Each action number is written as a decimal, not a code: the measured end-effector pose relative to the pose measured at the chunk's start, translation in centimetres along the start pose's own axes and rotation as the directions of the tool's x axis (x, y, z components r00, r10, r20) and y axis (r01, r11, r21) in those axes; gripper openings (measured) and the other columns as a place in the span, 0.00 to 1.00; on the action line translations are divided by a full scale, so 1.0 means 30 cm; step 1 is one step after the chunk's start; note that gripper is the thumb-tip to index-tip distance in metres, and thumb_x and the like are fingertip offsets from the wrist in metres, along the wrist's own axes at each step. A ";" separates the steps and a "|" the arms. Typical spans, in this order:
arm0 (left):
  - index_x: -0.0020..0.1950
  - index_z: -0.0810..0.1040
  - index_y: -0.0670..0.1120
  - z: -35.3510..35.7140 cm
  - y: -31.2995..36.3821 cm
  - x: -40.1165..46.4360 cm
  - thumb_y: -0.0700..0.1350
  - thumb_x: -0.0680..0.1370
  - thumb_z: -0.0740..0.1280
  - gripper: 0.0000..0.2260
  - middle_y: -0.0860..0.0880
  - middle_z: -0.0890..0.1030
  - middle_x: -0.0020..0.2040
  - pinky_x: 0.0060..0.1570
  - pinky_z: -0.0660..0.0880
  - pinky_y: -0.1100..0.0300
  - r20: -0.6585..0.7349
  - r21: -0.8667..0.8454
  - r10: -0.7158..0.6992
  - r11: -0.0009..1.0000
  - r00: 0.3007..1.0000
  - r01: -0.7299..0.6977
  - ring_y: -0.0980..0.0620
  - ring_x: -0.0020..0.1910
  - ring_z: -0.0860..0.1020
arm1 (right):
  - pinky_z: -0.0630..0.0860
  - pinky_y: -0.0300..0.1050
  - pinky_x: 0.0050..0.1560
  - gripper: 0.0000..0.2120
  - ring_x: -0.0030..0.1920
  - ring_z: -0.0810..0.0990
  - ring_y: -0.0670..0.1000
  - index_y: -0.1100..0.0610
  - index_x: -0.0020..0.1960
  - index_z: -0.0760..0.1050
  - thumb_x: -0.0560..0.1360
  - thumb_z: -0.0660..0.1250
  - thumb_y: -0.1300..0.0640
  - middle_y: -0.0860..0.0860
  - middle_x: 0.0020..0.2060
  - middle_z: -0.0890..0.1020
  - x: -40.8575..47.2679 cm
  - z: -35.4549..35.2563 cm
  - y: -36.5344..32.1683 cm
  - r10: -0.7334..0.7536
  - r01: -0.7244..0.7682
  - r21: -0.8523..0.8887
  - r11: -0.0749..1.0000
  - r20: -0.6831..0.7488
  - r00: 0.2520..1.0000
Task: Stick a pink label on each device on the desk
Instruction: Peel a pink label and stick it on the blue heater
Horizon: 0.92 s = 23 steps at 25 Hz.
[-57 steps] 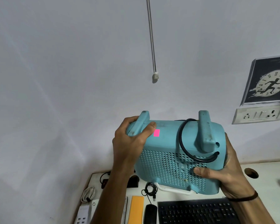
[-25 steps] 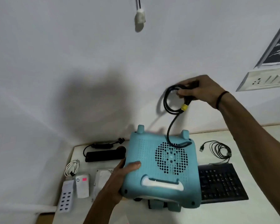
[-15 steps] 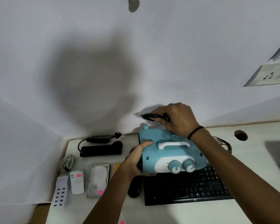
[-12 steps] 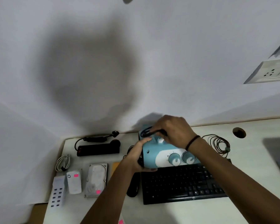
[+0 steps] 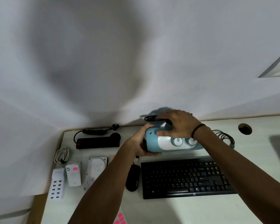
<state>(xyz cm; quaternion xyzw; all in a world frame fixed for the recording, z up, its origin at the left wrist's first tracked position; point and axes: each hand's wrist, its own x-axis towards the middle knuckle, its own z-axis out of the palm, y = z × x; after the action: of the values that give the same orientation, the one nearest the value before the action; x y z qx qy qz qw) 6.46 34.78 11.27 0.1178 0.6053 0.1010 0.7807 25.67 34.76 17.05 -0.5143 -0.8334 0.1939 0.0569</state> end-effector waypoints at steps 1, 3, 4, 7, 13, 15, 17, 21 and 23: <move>0.55 0.84 0.47 -0.003 0.011 0.002 0.63 0.68 0.74 0.24 0.43 0.85 0.51 0.52 0.81 0.38 0.010 0.019 -0.001 1.000 1.000 0.001 0.38 0.49 0.84 | 0.76 0.47 0.54 0.36 0.59 0.77 0.48 0.39 0.70 0.67 0.65 0.67 0.27 0.43 0.63 0.77 0.006 0.001 0.008 0.009 -0.009 -0.031 0.999 0.019 1.000; 0.57 0.84 0.47 -0.008 0.036 0.010 0.63 0.68 0.74 0.25 0.43 0.85 0.52 0.52 0.81 0.38 0.013 0.053 0.009 0.999 1.000 -0.010 0.38 0.50 0.84 | 0.77 0.47 0.52 0.40 0.56 0.77 0.48 0.41 0.68 0.68 0.61 0.69 0.26 0.42 0.60 0.77 0.030 -0.002 0.035 0.025 -0.023 -0.032 0.999 0.055 0.998; 0.57 0.84 0.47 -0.007 0.048 0.012 0.64 0.68 0.74 0.26 0.43 0.85 0.52 0.53 0.81 0.38 0.007 0.062 0.014 0.998 1.000 -0.014 0.39 0.51 0.84 | 0.77 0.47 0.51 0.39 0.53 0.77 0.47 0.42 0.66 0.69 0.60 0.70 0.25 0.42 0.57 0.78 0.048 -0.007 0.049 0.024 -0.024 -0.002 1.000 0.071 0.997; 0.61 0.83 0.44 -0.001 0.074 0.014 0.66 0.67 0.74 0.32 0.42 0.85 0.56 0.57 0.81 0.41 0.003 0.067 -0.003 0.998 1.000 0.003 0.37 0.55 0.84 | 0.79 0.49 0.48 0.31 0.45 0.78 0.45 0.41 0.53 0.75 0.60 0.67 0.22 0.40 0.45 0.81 0.118 -0.024 0.084 0.072 -0.077 0.061 0.995 0.073 0.995; 0.66 0.77 0.41 0.009 0.099 0.000 0.63 0.71 0.74 0.33 0.37 0.79 0.59 0.38 0.85 0.45 0.030 -0.186 -0.010 0.982 0.999 0.016 0.33 0.52 0.81 | 0.78 0.48 0.43 0.28 0.44 0.80 0.53 0.48 0.53 0.76 0.67 0.63 0.27 0.49 0.43 0.81 0.154 0.043 0.083 0.198 -0.198 0.011 0.980 -0.136 0.971; 0.66 0.75 0.39 0.011 0.101 0.006 0.63 0.73 0.73 0.33 0.35 0.78 0.58 0.32 0.84 0.47 0.054 -0.226 -0.014 0.974 0.998 0.025 0.32 0.49 0.81 | 0.77 0.48 0.45 0.24 0.47 0.80 0.54 0.50 0.57 0.76 0.70 0.66 0.34 0.50 0.47 0.82 0.119 0.090 0.062 0.204 -0.199 0.049 0.979 -0.295 0.933; 0.67 0.73 0.37 0.013 0.091 0.009 0.62 0.74 0.72 0.34 0.34 0.76 0.60 0.31 0.84 0.46 0.057 -0.254 -0.022 0.967 0.998 0.035 0.31 0.51 0.81 | 0.77 0.48 0.50 0.23 0.51 0.79 0.54 0.52 0.60 0.77 0.70 0.69 0.40 0.51 0.51 0.81 0.083 0.113 0.040 0.205 -0.190 0.078 0.979 -0.377 0.903; 0.63 0.71 0.40 0.017 0.035 -0.029 0.62 0.76 0.70 0.29 0.35 0.72 0.61 0.39 0.84 0.41 0.016 -0.261 0.048 0.964 0.999 -0.042 0.30 0.58 0.79 | 0.78 0.50 0.54 0.24 0.58 0.78 0.57 0.54 0.63 0.75 0.70 0.72 0.48 0.54 0.61 0.77 0.015 0.127 -0.036 0.233 -0.200 0.120 0.972 -0.456 0.859; 0.67 0.69 0.44 0.014 -0.013 -0.050 0.64 0.76 0.68 0.30 0.34 0.74 0.62 0.47 0.84 0.40 -0.019 -0.211 0.099 0.972 0.995 -0.100 0.32 0.58 0.80 | 0.78 0.52 0.52 0.25 0.57 0.78 0.58 0.54 0.63 0.75 0.69 0.71 0.46 0.54 0.61 0.76 -0.009 0.138 -0.089 0.231 -0.231 0.057 0.971 -0.453 0.861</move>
<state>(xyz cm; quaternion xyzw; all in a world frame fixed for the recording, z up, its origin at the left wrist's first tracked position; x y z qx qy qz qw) 6.49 33.93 12.64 0.0638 0.5877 0.2044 0.7802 22.36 32.37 14.29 -0.6414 -0.7290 0.0736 0.2275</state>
